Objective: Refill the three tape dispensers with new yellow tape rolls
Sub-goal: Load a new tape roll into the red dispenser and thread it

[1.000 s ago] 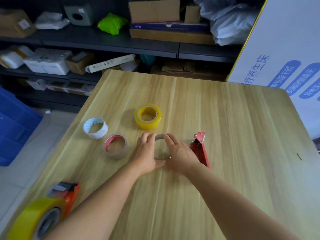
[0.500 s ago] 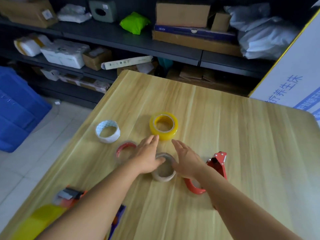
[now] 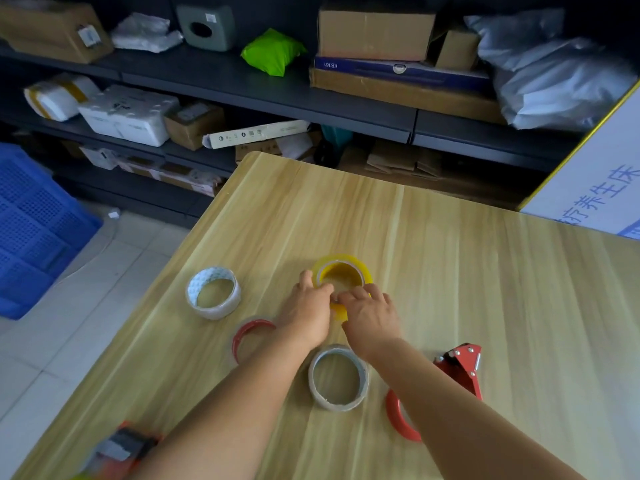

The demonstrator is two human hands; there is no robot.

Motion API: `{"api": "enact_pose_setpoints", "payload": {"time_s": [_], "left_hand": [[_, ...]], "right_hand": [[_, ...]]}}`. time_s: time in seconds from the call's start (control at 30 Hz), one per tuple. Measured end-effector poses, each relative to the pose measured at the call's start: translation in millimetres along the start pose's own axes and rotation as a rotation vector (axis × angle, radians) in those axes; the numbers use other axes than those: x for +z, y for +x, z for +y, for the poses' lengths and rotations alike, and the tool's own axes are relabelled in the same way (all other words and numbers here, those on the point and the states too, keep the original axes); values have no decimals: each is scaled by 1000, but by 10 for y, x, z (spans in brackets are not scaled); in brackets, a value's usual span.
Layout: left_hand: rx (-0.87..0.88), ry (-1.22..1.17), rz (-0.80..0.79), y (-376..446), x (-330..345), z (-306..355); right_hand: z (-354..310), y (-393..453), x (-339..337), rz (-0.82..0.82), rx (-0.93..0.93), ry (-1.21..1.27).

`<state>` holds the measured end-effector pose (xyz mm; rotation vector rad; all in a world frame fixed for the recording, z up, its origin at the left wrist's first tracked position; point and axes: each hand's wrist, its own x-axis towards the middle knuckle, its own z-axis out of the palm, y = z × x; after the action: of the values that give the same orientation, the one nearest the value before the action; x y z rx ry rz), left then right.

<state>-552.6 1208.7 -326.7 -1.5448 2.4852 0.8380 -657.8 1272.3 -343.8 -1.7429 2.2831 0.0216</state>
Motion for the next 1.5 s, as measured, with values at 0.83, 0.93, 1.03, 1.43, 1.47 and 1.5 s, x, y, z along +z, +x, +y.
{"api": "enact_pose_setpoints", "payload": {"time_s": [0.83,0.93,1.03,1.43,1.47,1.5], "left_hand": [[47,-913,197,-848,-22,513],[140,-942,173,-1005,38,588],[201,-1004,156,-1136,41,652],[256,-831,218,-1387,4,822],[235,-813,230,-1392,0,843],[207,-794,243,-1394,-6,866]], "right_hand": [[357,-1195,-445,534,274,725],[442,-1344,-489,437,311,830],[489,-1476,-517,455,352,904],[517,-1802,-584,492,356,1040],[506,-1827,-588,480,352,1029],[498,-1845,-583,471,332,997]]}}
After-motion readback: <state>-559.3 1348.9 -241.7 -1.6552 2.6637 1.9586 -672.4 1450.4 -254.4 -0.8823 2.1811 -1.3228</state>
